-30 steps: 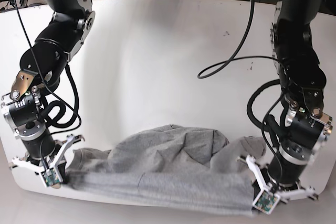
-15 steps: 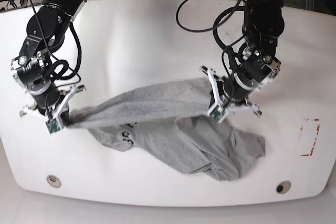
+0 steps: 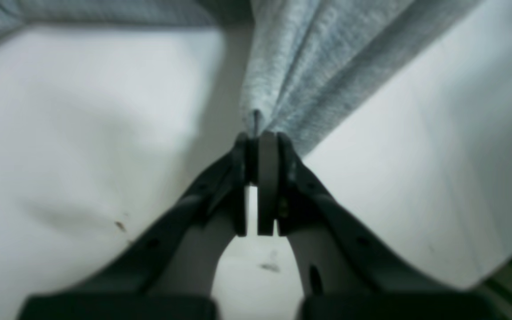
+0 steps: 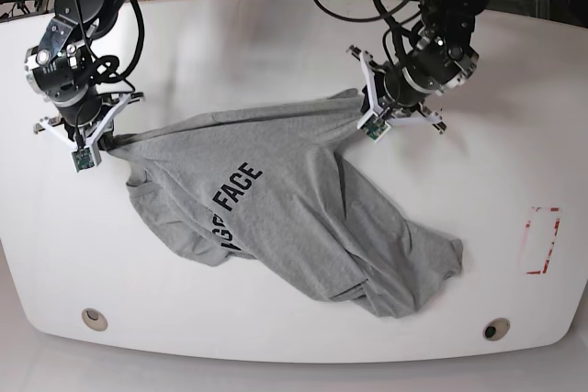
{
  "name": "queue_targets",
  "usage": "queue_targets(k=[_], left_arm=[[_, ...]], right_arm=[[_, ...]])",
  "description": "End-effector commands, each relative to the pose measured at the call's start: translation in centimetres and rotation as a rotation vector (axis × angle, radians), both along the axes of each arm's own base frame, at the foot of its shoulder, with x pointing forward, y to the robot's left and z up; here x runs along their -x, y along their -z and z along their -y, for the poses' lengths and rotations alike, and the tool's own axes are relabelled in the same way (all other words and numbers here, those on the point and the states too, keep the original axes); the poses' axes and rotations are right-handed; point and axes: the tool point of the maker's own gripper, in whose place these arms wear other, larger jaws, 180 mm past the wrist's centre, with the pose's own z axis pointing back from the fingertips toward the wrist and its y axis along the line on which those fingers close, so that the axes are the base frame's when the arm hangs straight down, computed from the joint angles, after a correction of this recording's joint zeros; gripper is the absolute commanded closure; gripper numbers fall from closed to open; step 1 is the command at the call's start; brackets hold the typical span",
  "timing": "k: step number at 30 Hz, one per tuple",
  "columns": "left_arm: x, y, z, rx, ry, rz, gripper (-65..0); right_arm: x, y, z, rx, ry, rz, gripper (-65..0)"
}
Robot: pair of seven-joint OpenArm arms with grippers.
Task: Fold the T-shirt properly
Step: 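Lay the shirt down with both grippers, dragging it flat, then release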
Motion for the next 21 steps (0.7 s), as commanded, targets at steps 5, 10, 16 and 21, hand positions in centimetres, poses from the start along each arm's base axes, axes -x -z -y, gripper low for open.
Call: queue_targets(k=[5,10,16,21], left_arm=[[3.0,1.1,1.7,0.013,0.072,-0.052,0.0],[5.5,2.1,2.9,0.027,0.108,-0.108,0.0],[6.0,2.3,3.2,0.033,0.112,-0.12,0.0],[6.1,2.4,3.1,0.028,0.113,-0.127,0.0]], right_arm=[[0.7,-0.1,0.4,0.017,0.003,0.0,0.0],[2.0,0.9,0.4,0.017,0.003,-0.04,0.0],[2.7,2.2,0.6,0.003,0.01,-0.079,-0.5],[3.9,3.8,0.6,-0.021,0.026,-0.129,-15.7]])
